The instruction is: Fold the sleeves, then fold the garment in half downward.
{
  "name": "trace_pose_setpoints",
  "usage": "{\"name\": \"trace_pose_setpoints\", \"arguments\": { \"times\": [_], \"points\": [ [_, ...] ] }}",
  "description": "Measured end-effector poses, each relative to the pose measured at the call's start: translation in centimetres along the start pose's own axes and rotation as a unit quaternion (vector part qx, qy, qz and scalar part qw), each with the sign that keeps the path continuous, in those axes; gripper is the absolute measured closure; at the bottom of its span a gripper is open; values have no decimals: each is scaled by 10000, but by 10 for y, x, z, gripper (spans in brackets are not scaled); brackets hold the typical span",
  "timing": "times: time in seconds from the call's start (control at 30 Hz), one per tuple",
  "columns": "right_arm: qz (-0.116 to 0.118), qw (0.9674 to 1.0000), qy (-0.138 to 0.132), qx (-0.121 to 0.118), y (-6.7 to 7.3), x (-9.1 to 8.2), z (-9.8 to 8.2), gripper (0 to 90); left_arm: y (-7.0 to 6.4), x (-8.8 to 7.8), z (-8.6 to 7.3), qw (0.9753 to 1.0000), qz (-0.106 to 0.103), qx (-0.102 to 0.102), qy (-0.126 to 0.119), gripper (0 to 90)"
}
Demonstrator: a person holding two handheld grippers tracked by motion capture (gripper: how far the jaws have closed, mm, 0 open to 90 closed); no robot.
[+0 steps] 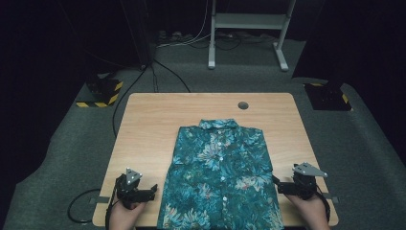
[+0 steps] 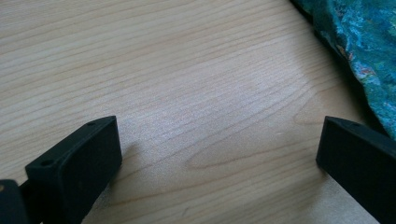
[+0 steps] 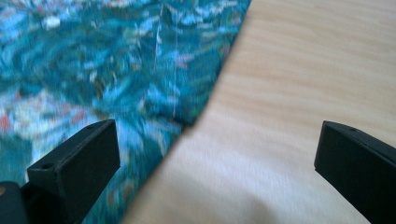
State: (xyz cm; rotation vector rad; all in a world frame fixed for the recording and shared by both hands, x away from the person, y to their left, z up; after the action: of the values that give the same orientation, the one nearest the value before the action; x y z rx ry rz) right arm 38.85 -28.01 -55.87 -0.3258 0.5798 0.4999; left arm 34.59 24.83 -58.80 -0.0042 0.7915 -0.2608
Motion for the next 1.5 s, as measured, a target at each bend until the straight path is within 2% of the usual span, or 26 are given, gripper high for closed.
{"name": "trace_pose_setpoints", "arguments": {
  "times": [0.27,0.33,0.43,0.57,0.9,1.13,1.2,1.33,1.4,1.5],
  "points": [
    [83,9996,280,-38,7,-8,-25,0,0,0,0,10000,-1,5,-2,4],
    [66,9986,510,-112,9,-6,-31,0,0,0,0,10000,0,4,0,4],
    [124,9981,587,-171,11,-5,-31,1,0,0,0,10000,0,5,0,4],
    [227,9974,677,-34,10,-2,-32,1,0,0,0,10000,0,4,1,5],
    [252,9976,636,-57,11,-3,-32,2,0,1,1,10000,3,5,5,4],
    [357,9981,488,74,8,-6,-31,2,0,4,5,10000,15,-6,42,4],
    [368,9981,494,102,8,-5,-31,1,-1,5,6,9999,32,-11,95,4],
    [369,9986,384,-61,10,-6,-28,2,-1,6,10,9993,-33,99,372,4],
    [379,9987,340,-72,12,-7,-26,1,-1,6,11,9990,-36,77,446,5],
    [450,9987,233,-71,15,-12,-22,2,-2,8,14,9981,-51,152,594,4]
  ]
}}
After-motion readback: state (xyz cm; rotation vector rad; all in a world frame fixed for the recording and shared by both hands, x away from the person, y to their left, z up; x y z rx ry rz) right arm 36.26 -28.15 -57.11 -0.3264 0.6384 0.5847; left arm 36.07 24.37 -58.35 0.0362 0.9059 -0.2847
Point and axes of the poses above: each handheld gripper's, and its own axes: x roughly forward along the jaws, z roughly out of its top, y roughly to its left, the point moved 6 cm from there along x, roughly forward along the jaws, and after that the axes turned 8 degrees about -x, right-handed, at the moved point
